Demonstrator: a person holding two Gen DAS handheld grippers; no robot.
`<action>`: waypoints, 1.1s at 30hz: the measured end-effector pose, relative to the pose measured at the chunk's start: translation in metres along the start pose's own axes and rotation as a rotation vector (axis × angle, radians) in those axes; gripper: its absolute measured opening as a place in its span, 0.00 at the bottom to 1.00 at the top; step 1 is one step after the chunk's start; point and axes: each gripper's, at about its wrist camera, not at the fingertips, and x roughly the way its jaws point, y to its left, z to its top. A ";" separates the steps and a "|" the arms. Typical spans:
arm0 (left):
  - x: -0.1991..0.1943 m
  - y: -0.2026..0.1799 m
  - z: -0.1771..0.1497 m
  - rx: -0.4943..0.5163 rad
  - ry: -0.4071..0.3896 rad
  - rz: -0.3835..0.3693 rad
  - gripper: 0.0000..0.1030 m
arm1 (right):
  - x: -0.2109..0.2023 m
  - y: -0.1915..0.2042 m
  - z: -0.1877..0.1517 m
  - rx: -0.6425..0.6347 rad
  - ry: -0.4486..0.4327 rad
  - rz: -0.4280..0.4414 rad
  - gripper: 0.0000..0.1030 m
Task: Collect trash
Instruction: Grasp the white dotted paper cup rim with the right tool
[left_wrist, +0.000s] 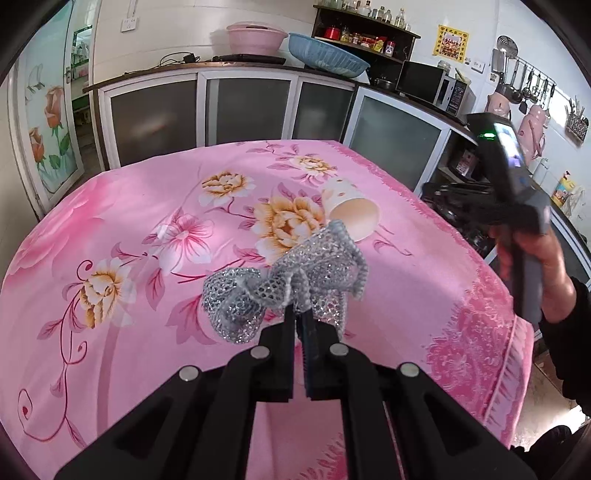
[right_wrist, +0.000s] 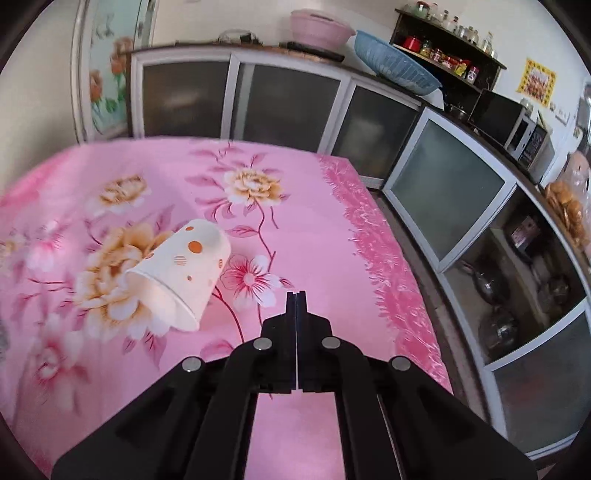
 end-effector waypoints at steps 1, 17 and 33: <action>-0.003 -0.004 0.000 -0.002 -0.005 -0.003 0.03 | -0.011 -0.008 -0.005 0.012 0.006 0.028 0.00; -0.070 -0.049 -0.020 -0.023 -0.119 -0.073 0.03 | -0.053 0.019 -0.039 -0.212 -0.156 0.323 0.91; -0.067 -0.029 -0.034 0.019 -0.167 -0.142 0.03 | 0.050 0.073 0.008 -0.272 -0.072 0.080 0.88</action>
